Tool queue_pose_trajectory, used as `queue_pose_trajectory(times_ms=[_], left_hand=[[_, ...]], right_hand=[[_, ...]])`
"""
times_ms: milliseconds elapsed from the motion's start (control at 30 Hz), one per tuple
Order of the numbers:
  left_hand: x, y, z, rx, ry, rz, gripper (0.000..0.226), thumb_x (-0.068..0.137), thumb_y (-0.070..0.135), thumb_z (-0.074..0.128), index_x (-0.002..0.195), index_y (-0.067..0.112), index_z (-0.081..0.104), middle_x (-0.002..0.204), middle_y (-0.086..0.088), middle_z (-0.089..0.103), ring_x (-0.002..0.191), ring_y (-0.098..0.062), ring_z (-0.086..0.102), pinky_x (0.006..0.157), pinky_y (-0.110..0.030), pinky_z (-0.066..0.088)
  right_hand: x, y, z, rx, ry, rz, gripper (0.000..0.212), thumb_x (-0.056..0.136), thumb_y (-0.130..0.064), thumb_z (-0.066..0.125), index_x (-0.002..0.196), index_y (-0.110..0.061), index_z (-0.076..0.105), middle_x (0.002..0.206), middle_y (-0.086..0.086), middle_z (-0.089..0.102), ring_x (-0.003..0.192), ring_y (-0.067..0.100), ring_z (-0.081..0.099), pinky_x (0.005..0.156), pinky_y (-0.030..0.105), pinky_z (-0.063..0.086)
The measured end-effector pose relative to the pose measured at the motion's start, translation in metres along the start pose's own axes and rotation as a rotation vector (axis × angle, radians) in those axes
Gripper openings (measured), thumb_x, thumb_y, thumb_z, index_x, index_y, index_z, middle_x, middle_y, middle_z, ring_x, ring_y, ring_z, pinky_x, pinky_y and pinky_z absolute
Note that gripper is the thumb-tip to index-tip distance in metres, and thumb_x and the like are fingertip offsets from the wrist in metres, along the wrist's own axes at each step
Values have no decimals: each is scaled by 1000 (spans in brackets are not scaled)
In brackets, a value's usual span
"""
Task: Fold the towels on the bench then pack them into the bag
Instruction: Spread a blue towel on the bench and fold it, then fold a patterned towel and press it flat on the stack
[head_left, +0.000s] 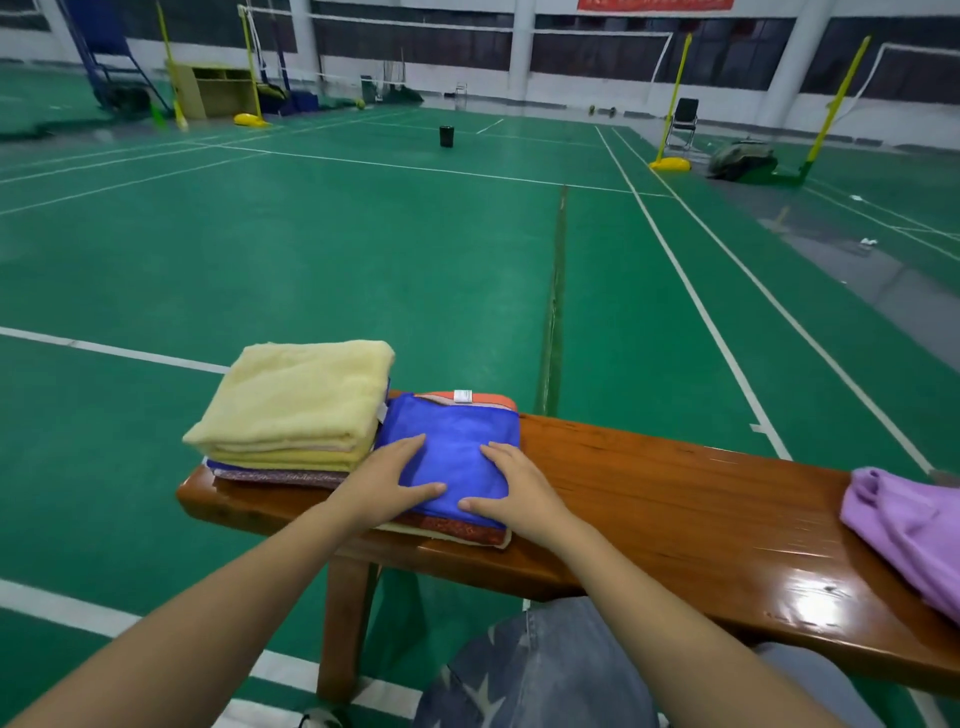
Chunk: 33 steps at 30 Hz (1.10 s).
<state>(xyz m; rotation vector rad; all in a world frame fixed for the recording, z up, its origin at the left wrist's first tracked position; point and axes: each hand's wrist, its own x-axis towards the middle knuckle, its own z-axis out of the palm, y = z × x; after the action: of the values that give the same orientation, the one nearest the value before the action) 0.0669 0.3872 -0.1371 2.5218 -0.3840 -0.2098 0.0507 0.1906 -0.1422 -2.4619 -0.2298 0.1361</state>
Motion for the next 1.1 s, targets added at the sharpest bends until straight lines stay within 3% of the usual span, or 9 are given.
queue_pose_trajectory(times_ms=[267,400,500,733,933,1100], left_hand=[[4,2,3,186,-36,-39,79,85,53,58,148,18,26,155,3,23,141,-14,24,113,-28,22],[3,22,-2,340,116,111,64,83,47,62,139,21,43,143,2,45,130,-16,41,106,-30,33],[2,44,10,290,195,208,67,78,59,44,131,19,54,134,-1,54,124,-20,49,103,-34,38],[18,115,57,152,232,325,71,75,57,33,125,13,59,128,-2,58,117,-22,53,98,-35,40],[35,181,117,75,118,373,45,92,36,54,135,23,48,138,8,47,128,-11,40,109,-33,32],[42,216,162,60,-14,419,47,93,36,53,138,26,44,141,11,43,130,-7,36,110,-29,29]], right_hand=[[-3,9,3,6,-15,2,83,81,-47,67,147,-17,28,155,-2,23,143,14,20,117,34,21],[-13,17,-15,-40,50,-16,76,82,-42,68,144,-15,34,151,2,31,139,17,28,115,33,24],[-33,37,-40,-69,160,-3,70,84,-41,66,143,-18,36,150,1,34,138,16,29,115,32,24],[-98,130,-117,-182,412,232,64,87,-40,62,142,-19,36,147,1,39,137,17,32,113,37,28],[-163,212,-164,-337,595,513,59,87,-36,63,138,-16,41,143,6,43,133,23,37,111,39,32],[-207,257,-175,-436,527,770,65,92,-37,55,146,-16,26,155,8,22,143,26,18,116,45,18]])
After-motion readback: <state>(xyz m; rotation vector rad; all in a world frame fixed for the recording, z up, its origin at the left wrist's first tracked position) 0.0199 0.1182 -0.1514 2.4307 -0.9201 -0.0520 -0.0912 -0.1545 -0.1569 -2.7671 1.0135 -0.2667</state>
